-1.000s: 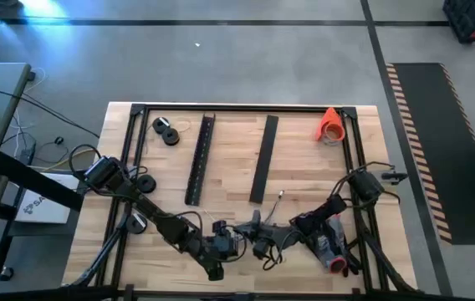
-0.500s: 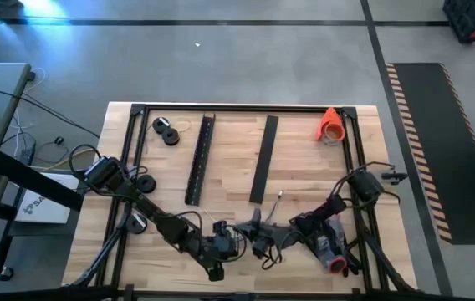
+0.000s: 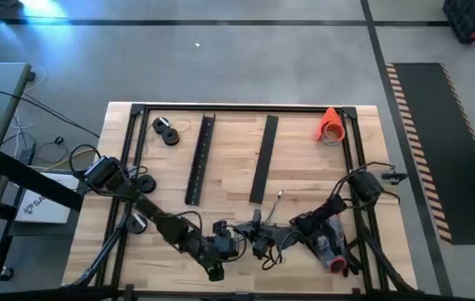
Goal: Ziptie cables
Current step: Wrap the cable wires using zip tie
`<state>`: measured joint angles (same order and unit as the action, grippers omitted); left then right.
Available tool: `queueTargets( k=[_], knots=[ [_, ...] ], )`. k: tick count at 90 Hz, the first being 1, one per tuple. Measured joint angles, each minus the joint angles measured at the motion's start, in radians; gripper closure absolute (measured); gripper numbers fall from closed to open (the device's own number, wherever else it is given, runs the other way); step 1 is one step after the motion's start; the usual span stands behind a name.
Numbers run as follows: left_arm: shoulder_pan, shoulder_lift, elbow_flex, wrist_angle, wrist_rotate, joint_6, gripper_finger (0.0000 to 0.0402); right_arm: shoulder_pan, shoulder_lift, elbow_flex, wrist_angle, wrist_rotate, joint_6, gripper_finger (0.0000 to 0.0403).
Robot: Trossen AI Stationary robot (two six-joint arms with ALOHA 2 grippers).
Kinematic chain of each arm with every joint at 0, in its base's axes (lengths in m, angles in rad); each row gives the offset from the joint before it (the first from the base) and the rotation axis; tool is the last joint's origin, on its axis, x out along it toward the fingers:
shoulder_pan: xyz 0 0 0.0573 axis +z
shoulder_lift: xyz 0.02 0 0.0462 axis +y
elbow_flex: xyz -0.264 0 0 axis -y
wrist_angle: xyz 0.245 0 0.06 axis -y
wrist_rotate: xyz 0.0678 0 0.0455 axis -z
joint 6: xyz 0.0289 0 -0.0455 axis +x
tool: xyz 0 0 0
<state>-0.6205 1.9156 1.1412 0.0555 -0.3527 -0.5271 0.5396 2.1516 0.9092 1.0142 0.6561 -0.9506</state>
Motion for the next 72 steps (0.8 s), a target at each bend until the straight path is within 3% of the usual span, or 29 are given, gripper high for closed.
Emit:
queueTargets(
  k=[72],
  knots=[
    [0.000, 0.000, 0.000, 0.000, -0.014, -0.004, 0.0402, 0.011, -0.001, 0.002, 0.000, -0.009, 0.000, 0.0403]
  ],
)
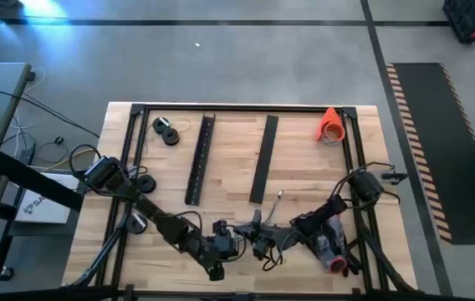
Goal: Ziptie cables
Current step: Wrap the cable wires using zip tie
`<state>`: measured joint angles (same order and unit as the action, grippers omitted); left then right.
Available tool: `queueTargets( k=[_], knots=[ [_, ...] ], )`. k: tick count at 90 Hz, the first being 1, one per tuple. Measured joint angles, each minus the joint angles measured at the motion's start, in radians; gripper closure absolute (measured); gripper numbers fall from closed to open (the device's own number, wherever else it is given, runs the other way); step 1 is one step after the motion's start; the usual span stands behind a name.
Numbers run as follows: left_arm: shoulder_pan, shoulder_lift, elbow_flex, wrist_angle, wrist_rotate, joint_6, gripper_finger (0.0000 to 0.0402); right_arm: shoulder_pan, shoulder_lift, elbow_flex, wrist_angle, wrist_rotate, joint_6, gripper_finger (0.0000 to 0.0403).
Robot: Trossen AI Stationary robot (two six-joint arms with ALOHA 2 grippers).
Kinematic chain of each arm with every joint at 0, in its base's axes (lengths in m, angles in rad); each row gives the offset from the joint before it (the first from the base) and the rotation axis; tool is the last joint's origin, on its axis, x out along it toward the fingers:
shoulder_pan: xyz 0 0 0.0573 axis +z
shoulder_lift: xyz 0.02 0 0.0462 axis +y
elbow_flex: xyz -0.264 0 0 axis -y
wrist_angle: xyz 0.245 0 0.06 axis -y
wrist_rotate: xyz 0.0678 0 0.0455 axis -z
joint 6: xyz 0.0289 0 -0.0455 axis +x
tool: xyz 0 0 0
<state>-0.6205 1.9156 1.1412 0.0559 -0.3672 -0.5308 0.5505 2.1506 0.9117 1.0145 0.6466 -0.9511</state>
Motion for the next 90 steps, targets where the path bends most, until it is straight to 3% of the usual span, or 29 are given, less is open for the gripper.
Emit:
queueTargets(
  k=[64, 90],
  knots=[
    [0.012, -0.002, -0.021, 0.013, 0.072, -0.126, 0.0402, 0.007, -0.001, 0.032, -0.008, -0.053, -0.187, 0.0403],
    [0.015, -0.002, -0.176, 0.304, 0.082, -0.192, 0.0402, 0.032, -0.001, 0.057, -0.036, -0.099, -0.193, 0.0403]
  ],
)
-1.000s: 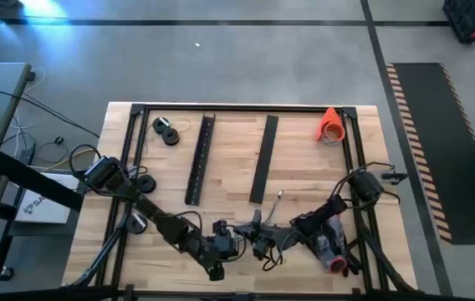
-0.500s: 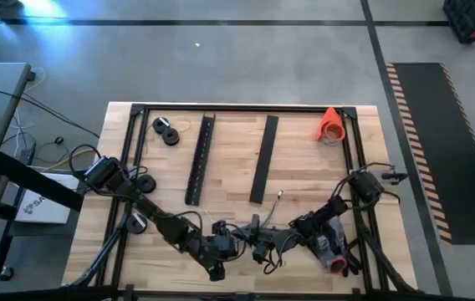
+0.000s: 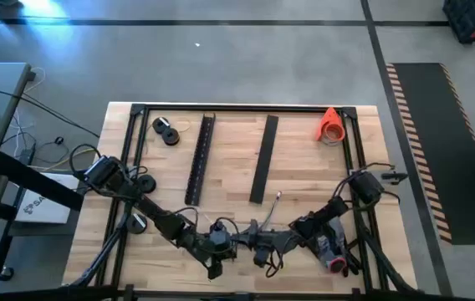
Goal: Ziptie cables
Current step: Wrap the cable wires using zip tie
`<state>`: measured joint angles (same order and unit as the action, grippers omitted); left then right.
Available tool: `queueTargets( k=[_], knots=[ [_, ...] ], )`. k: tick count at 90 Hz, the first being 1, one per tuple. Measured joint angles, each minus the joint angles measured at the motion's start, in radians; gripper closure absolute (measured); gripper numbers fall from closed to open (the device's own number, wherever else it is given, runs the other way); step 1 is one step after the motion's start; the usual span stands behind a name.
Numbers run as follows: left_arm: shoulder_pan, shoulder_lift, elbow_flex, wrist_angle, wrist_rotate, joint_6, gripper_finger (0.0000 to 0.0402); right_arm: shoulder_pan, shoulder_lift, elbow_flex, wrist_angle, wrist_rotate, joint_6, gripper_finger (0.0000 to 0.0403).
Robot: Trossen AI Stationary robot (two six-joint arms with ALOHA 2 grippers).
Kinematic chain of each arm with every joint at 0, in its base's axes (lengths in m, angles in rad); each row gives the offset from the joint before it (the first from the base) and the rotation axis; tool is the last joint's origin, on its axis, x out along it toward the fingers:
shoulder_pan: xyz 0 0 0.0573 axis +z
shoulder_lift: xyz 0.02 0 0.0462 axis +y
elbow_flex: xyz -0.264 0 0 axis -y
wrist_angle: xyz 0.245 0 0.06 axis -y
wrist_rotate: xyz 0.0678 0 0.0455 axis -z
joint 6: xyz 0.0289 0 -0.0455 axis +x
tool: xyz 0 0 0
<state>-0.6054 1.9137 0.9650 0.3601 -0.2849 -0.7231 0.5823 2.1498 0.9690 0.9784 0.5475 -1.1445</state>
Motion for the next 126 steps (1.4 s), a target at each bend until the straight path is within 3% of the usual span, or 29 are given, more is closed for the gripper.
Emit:
queueTargets(
  k=[43, 73, 84, 96, 115, 126],
  knots=[
    [0.002, 0.000, -0.022, 0.056, 0.014, -0.008, 0.0402, 0.002, 0.000, 0.006, -0.090, 0.002, 0.076, 0.0396],
    [0.002, 0.001, -0.022, 0.054, 0.029, -0.026, 0.0402, -0.001, -0.015, 0.007, -0.118, 0.047, 0.232, 0.0287],
    [0.002, 0.001, -0.022, 0.054, 0.030, -0.026, 0.0402, -0.002, -0.023, 0.007, -0.114, 0.059, 0.272, 0.0271],
    [0.002, 0.001, -0.022, 0.054, 0.032, -0.032, 0.0402, -0.008, -0.023, 0.007, -0.116, 0.039, 0.269, 0.0293],
    [0.002, 0.002, -0.022, 0.053, 0.041, -0.035, 0.0402, -0.013, -0.023, 0.016, -0.127, -0.002, 0.271, 0.0388],
    [0.003, 0.002, -0.022, 0.054, 0.041, -0.035, 0.0402, -0.013, -0.024, 0.038, -0.140, -0.040, 0.272, 0.0395]
  ],
)
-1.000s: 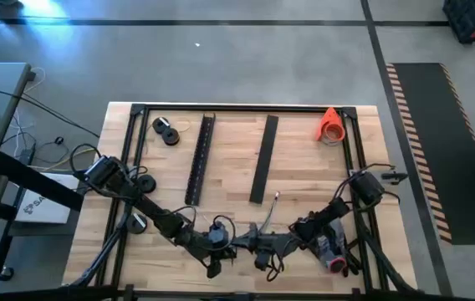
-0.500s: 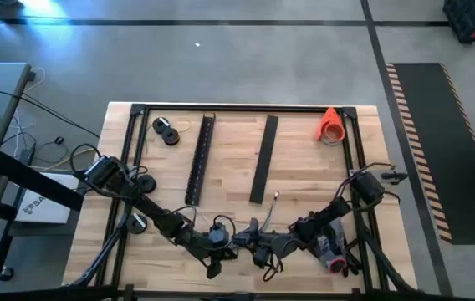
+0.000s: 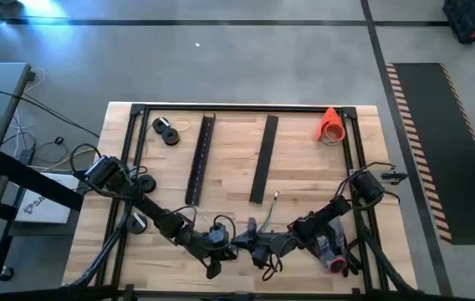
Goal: Ziptie cables
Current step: Wrap the cable wires using zip tie
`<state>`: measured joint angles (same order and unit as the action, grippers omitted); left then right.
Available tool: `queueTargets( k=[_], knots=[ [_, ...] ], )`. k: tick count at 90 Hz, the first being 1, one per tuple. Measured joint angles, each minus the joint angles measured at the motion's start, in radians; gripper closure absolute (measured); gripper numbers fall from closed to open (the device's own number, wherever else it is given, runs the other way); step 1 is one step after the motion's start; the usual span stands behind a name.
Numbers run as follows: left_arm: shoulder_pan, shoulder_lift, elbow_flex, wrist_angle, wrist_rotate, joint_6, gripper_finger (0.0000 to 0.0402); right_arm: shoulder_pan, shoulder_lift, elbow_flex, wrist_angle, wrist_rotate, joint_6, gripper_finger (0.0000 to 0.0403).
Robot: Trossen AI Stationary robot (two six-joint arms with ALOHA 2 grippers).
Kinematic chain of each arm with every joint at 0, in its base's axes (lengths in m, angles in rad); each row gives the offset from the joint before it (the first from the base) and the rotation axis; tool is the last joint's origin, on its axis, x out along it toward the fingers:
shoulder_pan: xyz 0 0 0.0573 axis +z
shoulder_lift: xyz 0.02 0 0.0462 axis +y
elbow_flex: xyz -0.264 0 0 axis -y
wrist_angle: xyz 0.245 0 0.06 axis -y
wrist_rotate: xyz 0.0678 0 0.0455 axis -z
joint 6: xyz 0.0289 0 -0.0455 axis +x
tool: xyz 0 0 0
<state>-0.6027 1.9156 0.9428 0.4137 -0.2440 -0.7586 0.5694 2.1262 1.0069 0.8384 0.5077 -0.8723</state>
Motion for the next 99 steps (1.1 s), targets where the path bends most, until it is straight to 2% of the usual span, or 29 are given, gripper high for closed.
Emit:
queueTargets(
  k=[34, 46, 62, 71, 82, 99],
  knots=[
    [0.002, -0.002, 0.000, -0.011, 0.003, -0.018, 0.0402, 0.032, 0.000, 0.014, 0.013, -0.006, -0.206, 0.0403],
    [0.008, -0.002, 0.000, -0.015, 0.008, -0.017, 0.0402, 0.047, 0.000, 0.015, 0.014, -0.011, -0.226, 0.0403],
    [0.009, -0.003, 0.000, -0.014, -0.005, -0.017, 0.0402, 0.039, 0.000, 0.015, -0.006, 0.102, -0.131, 0.0402],
    [0.010, -0.003, 0.000, -0.014, -0.013, -0.017, 0.0402, 0.039, -0.006, 0.015, -0.021, 0.134, -0.106, 0.0387],
    [0.009, -0.003, 0.000, -0.013, -0.028, -0.017, 0.0402, 0.046, -0.035, 0.015, -0.108, 0.132, 0.047, 0.0340],
    [0.006, -0.003, 0.000, 0.001, -0.125, -0.015, 0.0402, 0.073, -0.107, 0.015, -0.353, 0.136, 0.443, 0.0244]
  ],
)
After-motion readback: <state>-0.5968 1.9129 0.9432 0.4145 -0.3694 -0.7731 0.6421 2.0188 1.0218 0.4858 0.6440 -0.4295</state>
